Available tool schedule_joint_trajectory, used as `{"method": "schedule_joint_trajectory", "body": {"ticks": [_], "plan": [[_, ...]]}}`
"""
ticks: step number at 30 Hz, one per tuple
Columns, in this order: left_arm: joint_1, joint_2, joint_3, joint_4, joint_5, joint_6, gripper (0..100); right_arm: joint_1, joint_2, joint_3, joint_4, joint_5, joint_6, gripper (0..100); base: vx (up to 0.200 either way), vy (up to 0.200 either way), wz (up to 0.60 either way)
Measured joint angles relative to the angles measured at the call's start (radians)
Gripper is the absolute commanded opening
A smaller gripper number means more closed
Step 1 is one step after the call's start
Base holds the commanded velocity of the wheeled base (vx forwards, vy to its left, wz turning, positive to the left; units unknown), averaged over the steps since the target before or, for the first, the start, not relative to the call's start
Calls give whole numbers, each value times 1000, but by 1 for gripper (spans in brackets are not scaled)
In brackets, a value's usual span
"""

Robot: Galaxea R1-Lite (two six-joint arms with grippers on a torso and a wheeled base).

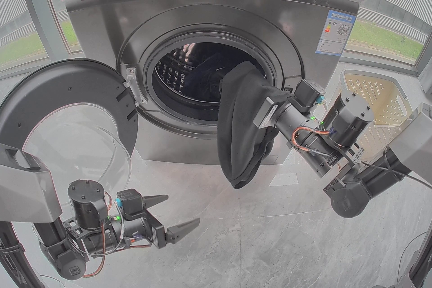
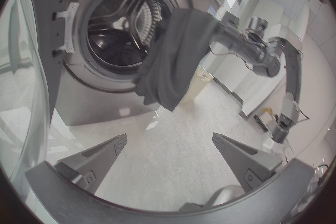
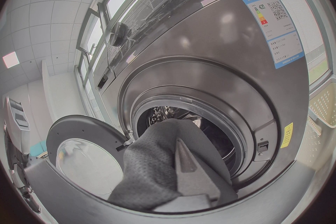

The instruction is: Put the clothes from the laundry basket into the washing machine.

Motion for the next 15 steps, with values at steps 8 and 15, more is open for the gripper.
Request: {"method": "schedule_joint_trajectory", "body": {"ticks": [8,15], "plan": [[-31,9,-83,0,-7,2,100,22,0,-5,4,0,0,0,0,0,0],[-103,24,-291,0,33,-25,100,58,9,-10,9,-1,1,0,0,0,0]]}}
